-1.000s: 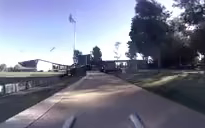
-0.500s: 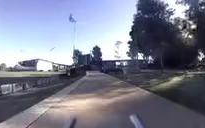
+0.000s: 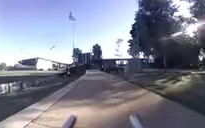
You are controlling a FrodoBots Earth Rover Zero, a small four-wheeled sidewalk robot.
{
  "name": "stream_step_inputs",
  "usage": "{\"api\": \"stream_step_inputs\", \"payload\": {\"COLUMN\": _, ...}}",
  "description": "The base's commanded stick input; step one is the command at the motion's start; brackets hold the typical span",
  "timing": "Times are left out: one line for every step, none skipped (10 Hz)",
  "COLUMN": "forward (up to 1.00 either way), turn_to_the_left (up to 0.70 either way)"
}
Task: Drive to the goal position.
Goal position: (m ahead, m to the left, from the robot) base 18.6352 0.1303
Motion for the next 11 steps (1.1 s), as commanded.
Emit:
{"api": "stream_step_inputs", "payload": {"forward": 1.00, "turn_to_the_left": -0.05}}
{"api": "stream_step_inputs", "payload": {"forward": 1.00, "turn_to_the_left": 0.00}}
{"api": "stream_step_inputs", "payload": {"forward": 1.00, "turn_to_the_left": 0.00}}
{"api": "stream_step_inputs", "payload": {"forward": 1.00, "turn_to_the_left": 0.00}}
{"api": "stream_step_inputs", "payload": {"forward": 1.00, "turn_to_the_left": 0.00}}
{"api": "stream_step_inputs", "payload": {"forward": 1.00, "turn_to_the_left": 0.00}}
{"api": "stream_step_inputs", "payload": {"forward": 1.00, "turn_to_the_left": 0.00}}
{"api": "stream_step_inputs", "payload": {"forward": 1.00, "turn_to_the_left": 0.00}}
{"api": "stream_step_inputs", "payload": {"forward": 1.00, "turn_to_the_left": 0.00}}
{"api": "stream_step_inputs", "payload": {"forward": 1.00, "turn_to_the_left": 0.00}}
{"api": "stream_step_inputs", "payload": {"forward": 1.00, "turn_to_the_left": 0.00}}
